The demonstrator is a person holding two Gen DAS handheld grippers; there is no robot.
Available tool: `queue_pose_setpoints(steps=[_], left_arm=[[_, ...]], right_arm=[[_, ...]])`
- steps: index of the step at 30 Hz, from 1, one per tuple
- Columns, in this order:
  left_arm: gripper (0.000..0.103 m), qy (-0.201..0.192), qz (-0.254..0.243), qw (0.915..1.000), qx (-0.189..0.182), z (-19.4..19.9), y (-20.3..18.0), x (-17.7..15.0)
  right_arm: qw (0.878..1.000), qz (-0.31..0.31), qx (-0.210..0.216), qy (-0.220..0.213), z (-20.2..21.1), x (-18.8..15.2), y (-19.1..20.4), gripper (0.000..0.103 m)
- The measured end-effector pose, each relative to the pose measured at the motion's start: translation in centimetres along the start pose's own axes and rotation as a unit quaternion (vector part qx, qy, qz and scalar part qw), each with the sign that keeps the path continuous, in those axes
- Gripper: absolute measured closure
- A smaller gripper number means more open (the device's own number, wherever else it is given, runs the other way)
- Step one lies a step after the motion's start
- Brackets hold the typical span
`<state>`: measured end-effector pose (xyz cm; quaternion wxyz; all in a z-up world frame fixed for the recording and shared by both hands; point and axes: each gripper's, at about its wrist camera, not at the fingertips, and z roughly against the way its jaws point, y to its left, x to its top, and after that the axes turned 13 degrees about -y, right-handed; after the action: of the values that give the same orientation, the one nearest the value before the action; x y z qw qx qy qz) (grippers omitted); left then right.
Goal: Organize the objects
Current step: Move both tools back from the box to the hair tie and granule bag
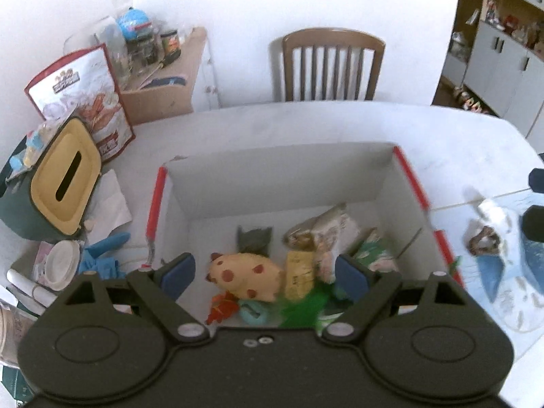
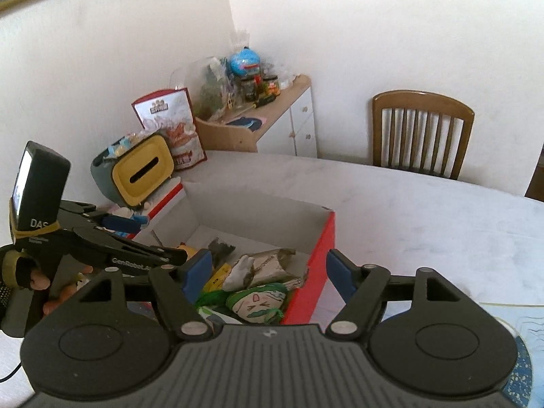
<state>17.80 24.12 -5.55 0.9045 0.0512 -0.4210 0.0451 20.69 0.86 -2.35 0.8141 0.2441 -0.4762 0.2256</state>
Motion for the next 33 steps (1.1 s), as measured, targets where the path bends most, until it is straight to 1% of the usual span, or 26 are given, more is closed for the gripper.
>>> queue_pose_setpoints(steps=[6, 8, 11, 20, 26, 33], left_arm=[[0.012, -0.022, 0.012, 0.9994, -0.026, 2.0, -2.1, 0.7], [0.01, -0.03, 0.006, 0.999, -0.033, 2.6, -3.2, 0.9], [0.01, -0.037, 0.001, 0.9983, -0.045, 3.1, -4.9, 1.1], [0.008, -0.039, -0.003, 0.9958, -0.083, 3.3, -9.6, 0.8], [0.001, -0.043, -0.009, 0.9938, -0.102, 3.1, -12.9, 0.5], [0.001, -0.032, -0.002, 0.9913, -0.128, 1.8, -16.7, -0.1]], right_arm=[[1.0, -0.011, -0.007, -0.016, 2.4, 0.1, -1.8, 0.028], [1.0, -0.014, -0.012, -0.019, 3.0, 0.0, -2.5, 0.027], [0.999, -0.02, -0.021, -0.023, 3.9, -0.1, -3.9, 0.026], [0.997, -0.045, -0.055, -0.023, 6.1, -1.8, -8.8, 0.026], [0.995, -0.047, -0.081, -0.019, 7.6, -3.6, -12.6, 0.023], [0.991, -0.062, -0.117, -0.001, 8.3, -5.4, -17.5, 0.023]])
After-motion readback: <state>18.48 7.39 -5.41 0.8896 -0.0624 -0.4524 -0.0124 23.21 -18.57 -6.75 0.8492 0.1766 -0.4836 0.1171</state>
